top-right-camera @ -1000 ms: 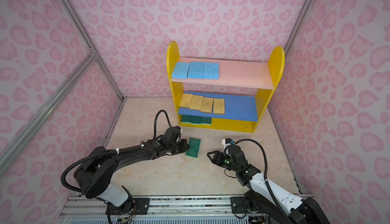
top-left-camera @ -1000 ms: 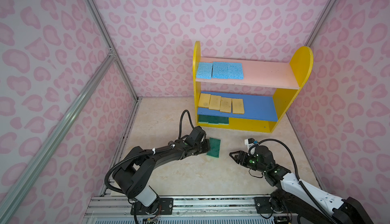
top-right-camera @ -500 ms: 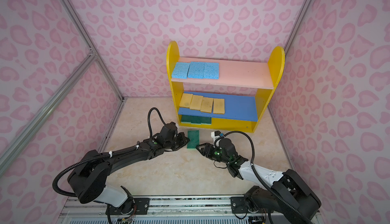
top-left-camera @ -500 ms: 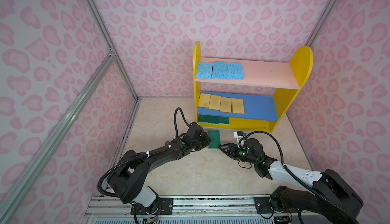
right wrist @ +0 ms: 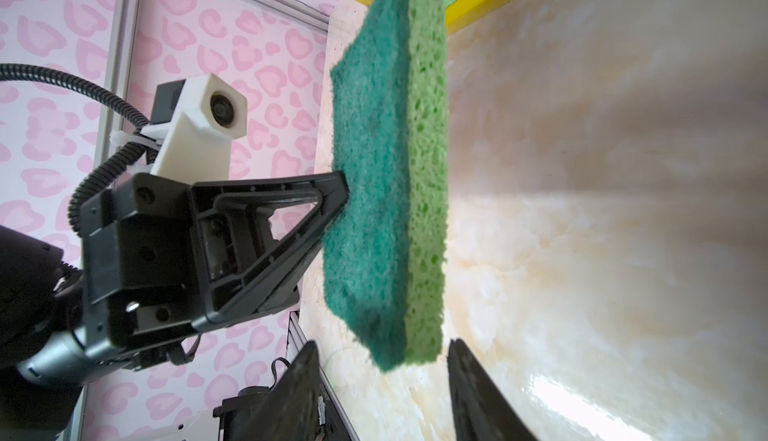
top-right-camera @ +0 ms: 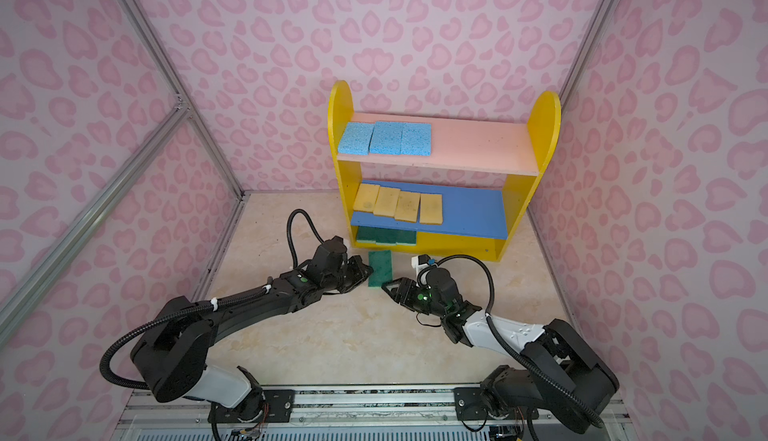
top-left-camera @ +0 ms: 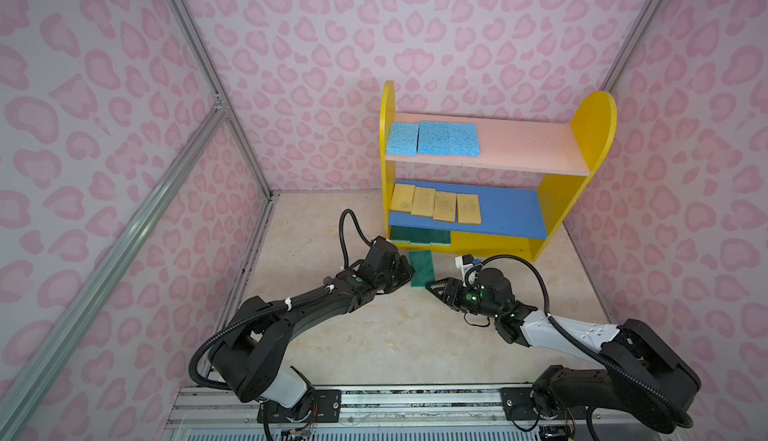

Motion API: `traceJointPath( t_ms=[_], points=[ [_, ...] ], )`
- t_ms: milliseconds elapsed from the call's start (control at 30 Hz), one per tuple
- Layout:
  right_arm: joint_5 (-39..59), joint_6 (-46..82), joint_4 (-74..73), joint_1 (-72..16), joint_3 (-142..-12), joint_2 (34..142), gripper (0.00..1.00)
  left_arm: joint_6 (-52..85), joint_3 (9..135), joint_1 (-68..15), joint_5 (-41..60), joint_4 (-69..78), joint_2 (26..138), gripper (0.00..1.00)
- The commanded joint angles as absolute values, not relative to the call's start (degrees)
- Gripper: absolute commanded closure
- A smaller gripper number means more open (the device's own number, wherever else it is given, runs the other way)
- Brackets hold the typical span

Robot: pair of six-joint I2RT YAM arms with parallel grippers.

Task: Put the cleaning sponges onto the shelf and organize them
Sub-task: 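Lift the sponge with the left gripper while the right gripper closes on it, then carry the green sponge with the right gripper into the bottom compartment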

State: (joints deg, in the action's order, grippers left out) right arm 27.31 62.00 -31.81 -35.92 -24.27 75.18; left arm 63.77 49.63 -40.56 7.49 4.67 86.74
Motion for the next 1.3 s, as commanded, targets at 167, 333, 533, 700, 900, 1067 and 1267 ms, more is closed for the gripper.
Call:
traceJointPath(
  t_ms=[167, 333, 533, 700, 900, 1067, 1267],
  points=[
    [26.65, 63.28, -34.16, -34.68, -24.44, 76.1, 0.73, 63.89, 50.19, -40.41, 7.02, 6.58, 85.75, 0.96],
    [26.11, 63.72, -35.36, -34.17, -24.09, 76.33, 0.92, 62.87, 49.45, -40.42, 7.46, 7.81, 85.9, 0.84],
    [27.28, 65.44, -41.75, -28.48, -19.1, 76.2, 0.97, 58.02, 47.16, -40.43, 5.06, 6.75, 82.68, 0.0],
    [30.0, 62.22, -42.41, -22.14, -18.11, 77.36, 1.0, 54.65, 44.1, -40.25, 1.75, 3.44, 78.17, 0.02],
    [38.05, 63.44, -50.99, -12.75, -17.54, 83.96, 1.0, 51.98, 39.7, -38.87, -0.6, 0.05, 71.34, 0.02],
    [42.13, 63.24, -55.79, -8.67, -19.96, 91.17, 1.0, 50.18, 36.6, -37.34, -1.91, -2.21, 66.59, 0.02],
    [46.24, 63.61, -62.52, -4.59, -22.86, 99.67, 1.0, 48.22, 33.97, -36.31, -3.6, -4.44, 62.64, 0.03]
  ],
)
